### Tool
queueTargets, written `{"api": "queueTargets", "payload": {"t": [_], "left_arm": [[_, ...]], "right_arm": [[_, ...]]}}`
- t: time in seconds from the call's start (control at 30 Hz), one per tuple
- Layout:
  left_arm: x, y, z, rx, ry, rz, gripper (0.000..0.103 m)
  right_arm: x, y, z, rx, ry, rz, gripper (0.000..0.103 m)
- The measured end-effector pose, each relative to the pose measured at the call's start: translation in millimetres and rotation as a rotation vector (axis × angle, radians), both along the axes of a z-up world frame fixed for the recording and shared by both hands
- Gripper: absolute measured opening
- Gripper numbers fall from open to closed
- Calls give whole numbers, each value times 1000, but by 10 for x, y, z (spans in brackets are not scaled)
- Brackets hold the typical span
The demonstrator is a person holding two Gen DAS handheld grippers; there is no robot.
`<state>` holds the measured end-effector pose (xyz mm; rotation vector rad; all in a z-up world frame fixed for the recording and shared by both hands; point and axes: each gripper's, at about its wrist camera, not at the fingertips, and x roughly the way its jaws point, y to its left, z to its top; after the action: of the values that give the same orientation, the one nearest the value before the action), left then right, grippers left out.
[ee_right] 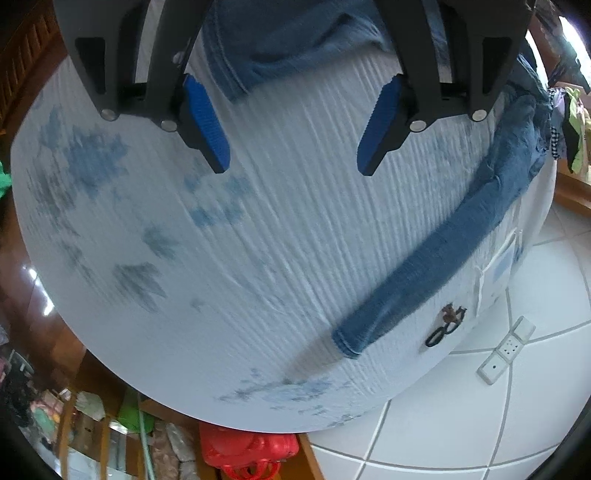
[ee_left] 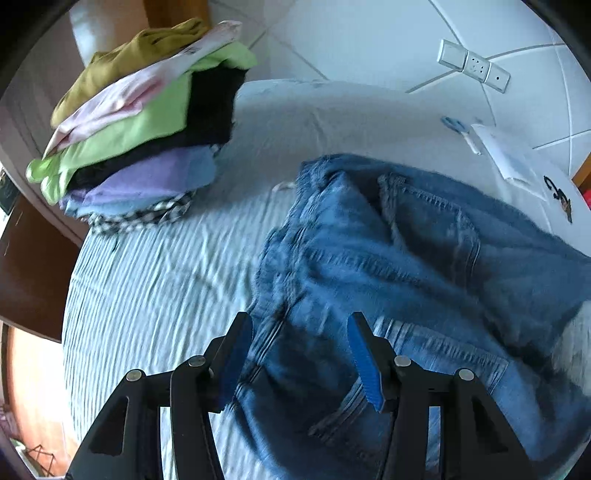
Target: Fold clothes
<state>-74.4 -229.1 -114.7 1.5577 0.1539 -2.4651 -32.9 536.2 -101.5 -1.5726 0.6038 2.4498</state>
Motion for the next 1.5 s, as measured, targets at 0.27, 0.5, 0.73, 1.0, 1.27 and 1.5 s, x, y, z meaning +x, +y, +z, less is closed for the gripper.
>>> {"api": "queueTargets", "payload": {"t": [0.27, 0.5, 0.73, 1.0, 1.27, 1.5], "left_arm": [[-848, 47, -72, 0, -10, -11, 72], [-1294, 111, -331, -37, -63, -15, 72], [-1134, 844, 206, -7, 69, -225, 72], [-758, 2388, 350, 213, 106, -577, 74], [-809, 3326, -375, 175, -19, -537, 74], [-1122, 3801, -655, 119, -11, -366, 66]], "right_arm": [[-988, 21, 64, -27, 56, 28, 100], [-1753, -265, -313, -95, -49, 101, 51], [-2323, -590, 68, -157, 118, 96, 12], [-1926, -624, 548, 15, 151, 144, 77], [-1654, -107, 94, 57, 59, 333, 77], [-2088, -133, -273, 115, 36, 669, 79]]}}
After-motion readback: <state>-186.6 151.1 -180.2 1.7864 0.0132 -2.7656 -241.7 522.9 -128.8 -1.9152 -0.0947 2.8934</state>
